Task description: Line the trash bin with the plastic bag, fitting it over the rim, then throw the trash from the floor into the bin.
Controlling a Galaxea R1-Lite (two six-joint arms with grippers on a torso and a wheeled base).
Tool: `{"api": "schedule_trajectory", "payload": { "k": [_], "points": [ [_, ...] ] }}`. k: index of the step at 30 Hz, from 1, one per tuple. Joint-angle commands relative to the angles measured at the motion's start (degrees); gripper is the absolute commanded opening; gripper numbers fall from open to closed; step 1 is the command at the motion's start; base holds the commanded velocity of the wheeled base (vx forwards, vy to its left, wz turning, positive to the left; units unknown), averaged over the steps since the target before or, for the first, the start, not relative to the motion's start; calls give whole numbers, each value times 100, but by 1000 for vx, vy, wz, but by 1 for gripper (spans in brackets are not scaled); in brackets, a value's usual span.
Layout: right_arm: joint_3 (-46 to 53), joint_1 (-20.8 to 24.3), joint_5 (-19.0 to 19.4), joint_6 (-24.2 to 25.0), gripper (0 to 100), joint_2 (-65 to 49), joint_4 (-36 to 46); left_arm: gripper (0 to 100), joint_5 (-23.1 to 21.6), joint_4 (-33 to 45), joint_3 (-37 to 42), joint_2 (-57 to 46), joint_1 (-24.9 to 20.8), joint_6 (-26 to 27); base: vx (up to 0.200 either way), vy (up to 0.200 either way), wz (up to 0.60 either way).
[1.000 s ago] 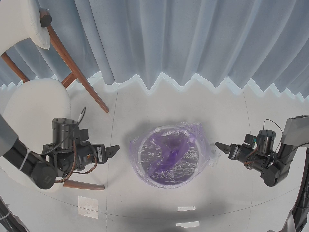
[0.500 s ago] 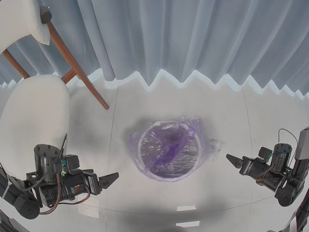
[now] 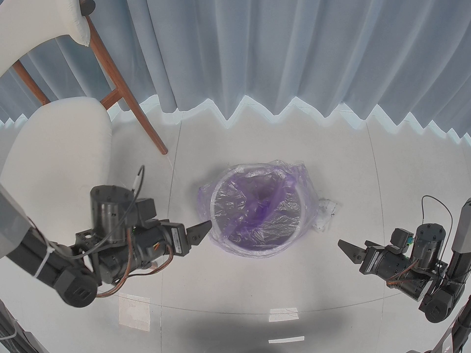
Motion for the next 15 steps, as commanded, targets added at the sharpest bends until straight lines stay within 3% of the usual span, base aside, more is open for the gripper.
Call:
{"api": "schedule_trajectory", "payload": {
  "k": [1,9,13,15],
  "points": [
    [44,134,-128,30,100,-264,-93,100,322,256,-1343,1426,189,347,0,0,0],
    [88,134,-216,30,100,-501,-93,100,296,977,-2846,2234,215,382,0,0,0],
    [167,134,-216,38,100,-624,-85,100,305,1918,-4261,2841,215,382,0,0,0],
    [158,134,-216,38,100,-633,-85,100,314,2006,-4428,2946,215,382,0,0,0]
  ]
}}
